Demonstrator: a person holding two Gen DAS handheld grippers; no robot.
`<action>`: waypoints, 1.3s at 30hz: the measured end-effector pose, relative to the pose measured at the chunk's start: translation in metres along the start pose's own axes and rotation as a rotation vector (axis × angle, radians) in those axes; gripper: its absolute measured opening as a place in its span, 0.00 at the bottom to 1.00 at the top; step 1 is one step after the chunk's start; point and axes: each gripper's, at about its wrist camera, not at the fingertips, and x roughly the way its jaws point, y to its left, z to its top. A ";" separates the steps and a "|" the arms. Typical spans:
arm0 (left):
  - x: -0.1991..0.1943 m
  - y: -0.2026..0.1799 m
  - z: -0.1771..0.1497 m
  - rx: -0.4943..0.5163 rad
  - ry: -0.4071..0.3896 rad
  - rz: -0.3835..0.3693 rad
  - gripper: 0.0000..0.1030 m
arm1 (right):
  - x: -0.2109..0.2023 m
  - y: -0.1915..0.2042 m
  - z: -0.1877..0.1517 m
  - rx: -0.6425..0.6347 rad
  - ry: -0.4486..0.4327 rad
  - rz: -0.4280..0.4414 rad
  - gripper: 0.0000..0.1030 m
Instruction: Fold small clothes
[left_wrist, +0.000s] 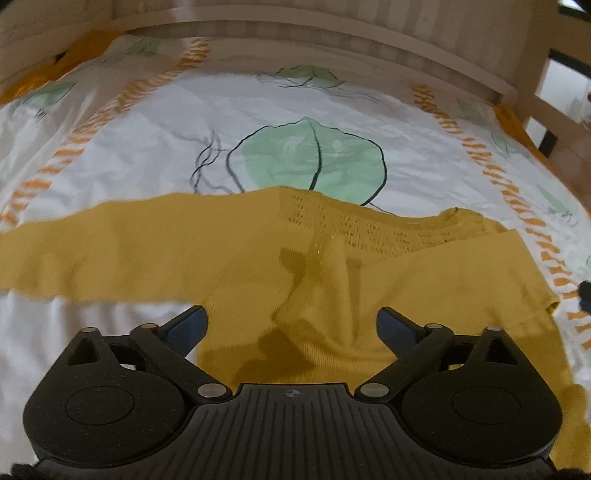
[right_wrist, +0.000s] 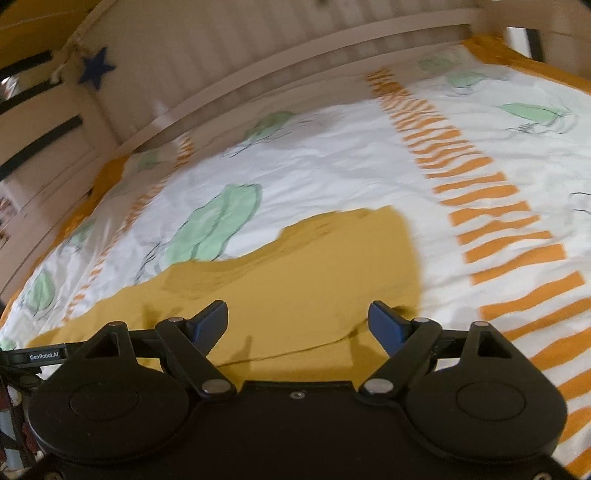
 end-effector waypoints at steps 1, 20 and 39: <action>0.008 -0.001 0.003 0.019 0.010 -0.004 0.80 | 0.002 -0.006 0.002 0.007 -0.006 -0.009 0.83; 0.039 -0.013 0.007 0.080 -0.021 -0.065 0.10 | 0.017 -0.060 0.013 0.078 -0.065 -0.038 0.88; 0.043 0.029 0.022 -0.133 -0.037 -0.053 0.14 | 0.051 -0.078 0.020 0.130 -0.012 -0.016 0.88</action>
